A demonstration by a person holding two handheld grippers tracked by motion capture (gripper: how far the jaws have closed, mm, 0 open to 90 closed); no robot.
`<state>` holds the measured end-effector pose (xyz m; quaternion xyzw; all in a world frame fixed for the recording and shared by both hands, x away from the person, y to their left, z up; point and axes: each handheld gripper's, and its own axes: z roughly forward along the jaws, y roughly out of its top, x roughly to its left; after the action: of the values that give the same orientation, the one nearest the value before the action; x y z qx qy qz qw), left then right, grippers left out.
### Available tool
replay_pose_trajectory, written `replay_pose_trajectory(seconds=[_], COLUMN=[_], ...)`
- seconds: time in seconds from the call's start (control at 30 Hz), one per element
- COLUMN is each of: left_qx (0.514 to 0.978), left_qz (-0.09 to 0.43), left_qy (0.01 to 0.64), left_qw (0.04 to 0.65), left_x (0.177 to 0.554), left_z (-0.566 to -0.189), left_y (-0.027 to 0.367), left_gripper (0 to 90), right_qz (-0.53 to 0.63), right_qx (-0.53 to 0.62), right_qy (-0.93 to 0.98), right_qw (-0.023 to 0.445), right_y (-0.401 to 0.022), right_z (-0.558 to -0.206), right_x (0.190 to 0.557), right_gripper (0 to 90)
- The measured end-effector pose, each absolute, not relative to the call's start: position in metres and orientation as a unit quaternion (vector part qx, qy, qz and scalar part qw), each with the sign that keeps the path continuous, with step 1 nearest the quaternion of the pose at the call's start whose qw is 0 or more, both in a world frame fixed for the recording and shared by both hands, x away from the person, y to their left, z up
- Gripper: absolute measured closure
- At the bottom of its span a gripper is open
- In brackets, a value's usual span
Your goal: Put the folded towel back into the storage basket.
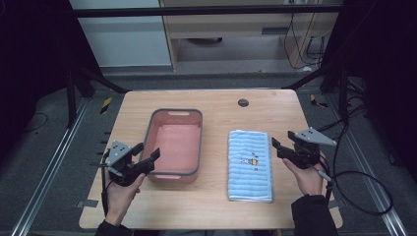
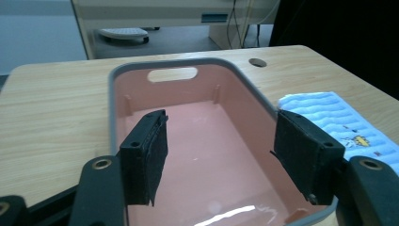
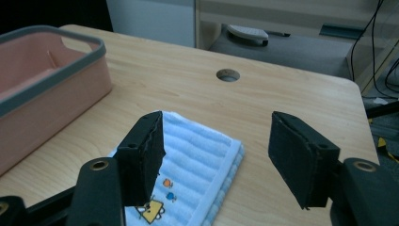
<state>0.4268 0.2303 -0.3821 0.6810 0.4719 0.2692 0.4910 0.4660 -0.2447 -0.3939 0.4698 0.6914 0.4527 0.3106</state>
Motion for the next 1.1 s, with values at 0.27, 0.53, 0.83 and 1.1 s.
replay_pose_trajectory(seconds=[0.27, 0.53, 0.83, 1.1], left_qx=[0.697, 0.713, 0.726, 0.737], left_qz=[0.263, 0.25, 0.239, 0.238], left_qy=[0.451, 0.438, 0.419, 0.405], left_qw=[0.492, 0.487, 0.491, 0.487], left_x=[0.43, 0.433, 0.434, 0.434], left_z=[-0.381, -0.387, -0.396, -0.402], left_y=[0.2, 0.171, 0.142, 0.121], left_gripper=[34.9, 35.0, 35.0, 35.9], right_qz=[0.456, 0.453, 0.443, 0.447], right_qx=[0.465, 0.465, 0.465, 0.473], right_qy=[0.689, 0.692, 0.695, 0.689], right_qw=[0.317, 0.315, 0.323, 0.319], right_y=[-0.244, -0.242, -0.241, -0.243], right_z=[-0.381, -0.378, -0.38, -0.383], right_x=[0.474, 0.488, 0.506, 0.518], right_gripper=[36.3, 37.4, 37.6, 34.4])
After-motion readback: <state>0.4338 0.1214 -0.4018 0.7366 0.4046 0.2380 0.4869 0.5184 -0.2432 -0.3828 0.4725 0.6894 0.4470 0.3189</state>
